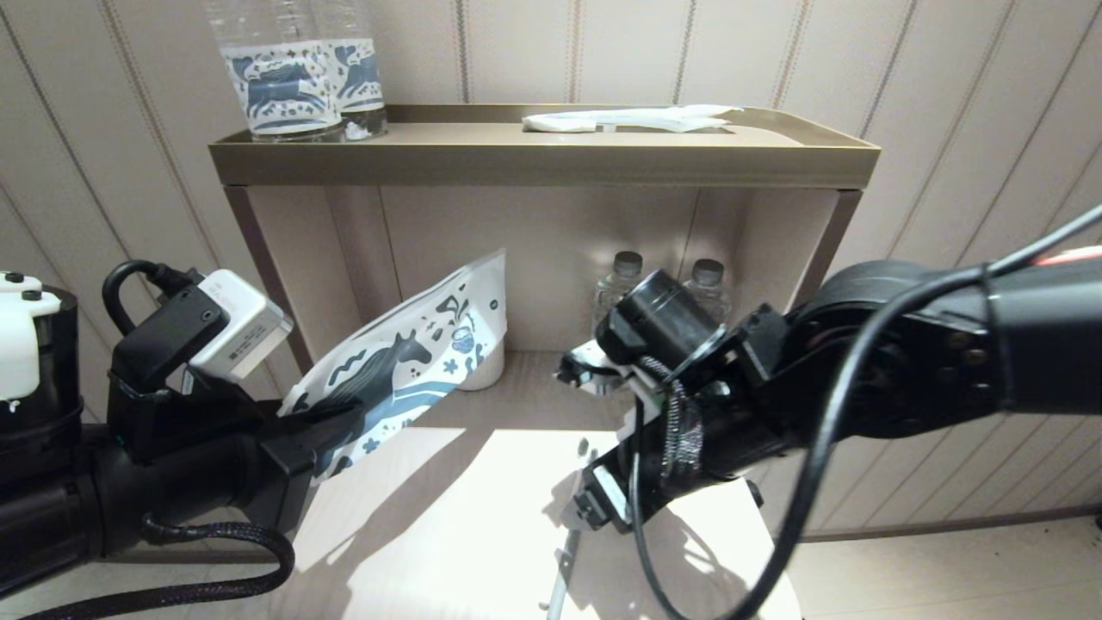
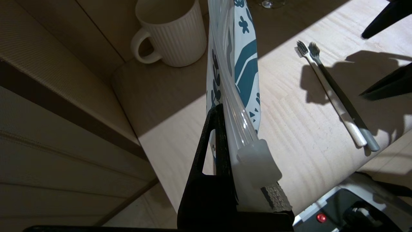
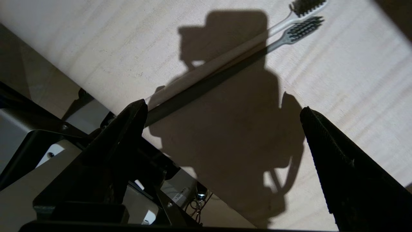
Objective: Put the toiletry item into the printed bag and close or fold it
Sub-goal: Pick up a toothbrush
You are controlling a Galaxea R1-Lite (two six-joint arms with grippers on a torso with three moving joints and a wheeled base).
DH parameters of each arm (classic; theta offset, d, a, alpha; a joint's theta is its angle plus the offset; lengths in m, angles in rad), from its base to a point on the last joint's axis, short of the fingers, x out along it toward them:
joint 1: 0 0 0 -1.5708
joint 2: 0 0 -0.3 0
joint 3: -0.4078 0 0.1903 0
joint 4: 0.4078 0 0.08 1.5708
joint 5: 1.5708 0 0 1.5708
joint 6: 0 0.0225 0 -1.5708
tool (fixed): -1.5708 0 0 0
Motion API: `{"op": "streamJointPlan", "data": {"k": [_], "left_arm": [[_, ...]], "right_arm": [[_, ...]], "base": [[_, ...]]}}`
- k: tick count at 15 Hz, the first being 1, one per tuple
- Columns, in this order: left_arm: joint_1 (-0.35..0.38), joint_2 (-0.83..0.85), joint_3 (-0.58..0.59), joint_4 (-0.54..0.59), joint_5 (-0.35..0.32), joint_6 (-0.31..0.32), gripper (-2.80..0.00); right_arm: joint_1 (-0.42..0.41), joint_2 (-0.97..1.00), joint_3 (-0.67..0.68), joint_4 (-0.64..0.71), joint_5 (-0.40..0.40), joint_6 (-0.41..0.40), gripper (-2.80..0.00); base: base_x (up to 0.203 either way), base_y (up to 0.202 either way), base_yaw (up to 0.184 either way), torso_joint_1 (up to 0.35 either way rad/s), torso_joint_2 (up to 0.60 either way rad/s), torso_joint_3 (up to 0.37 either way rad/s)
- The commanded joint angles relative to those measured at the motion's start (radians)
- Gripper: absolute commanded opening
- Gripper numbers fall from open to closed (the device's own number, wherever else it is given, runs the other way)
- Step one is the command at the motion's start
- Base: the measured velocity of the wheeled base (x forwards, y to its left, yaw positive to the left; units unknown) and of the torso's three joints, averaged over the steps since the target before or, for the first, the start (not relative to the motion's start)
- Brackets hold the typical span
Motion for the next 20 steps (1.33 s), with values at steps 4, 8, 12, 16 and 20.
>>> {"op": "streamJointPlan", "data": {"k": [4,8,12,16,20], "left_arm": [[0.000,0.013,0.002,-0.002,-0.004,-0.003,-2.80],[0.000,0.015,0.012,-0.002,-0.017,-0.003,-2.80],[0.000,0.017,0.011,-0.003,-0.028,-0.003,-2.80],[0.000,0.023,0.008,-0.003,-0.031,-0.003,-2.80],[0.000,0.023,0.003,-0.003,-0.044,-0.003,-2.80]], "right_arm": [[0.026,0.186,-0.077,0.031,-0.025,0.026,0.00],[0.025,0.200,-0.063,0.031,-0.027,0.042,0.00],[0.031,0.200,-0.050,0.030,-0.028,0.040,0.00],[0.040,0.194,-0.028,0.033,-0.028,0.031,0.00],[0.040,0.187,-0.025,0.032,-0.027,0.038,0.00]], "base": [[0.000,0.000,0.000,0.000,0.00,0.000],[0.000,0.000,0.000,0.000,0.00,0.000],[0.000,0.000,0.000,0.000,0.00,0.000],[0.000,0.000,0.000,0.000,0.00,0.000],[0.000,0.000,0.000,0.000,0.00,0.000]]}}
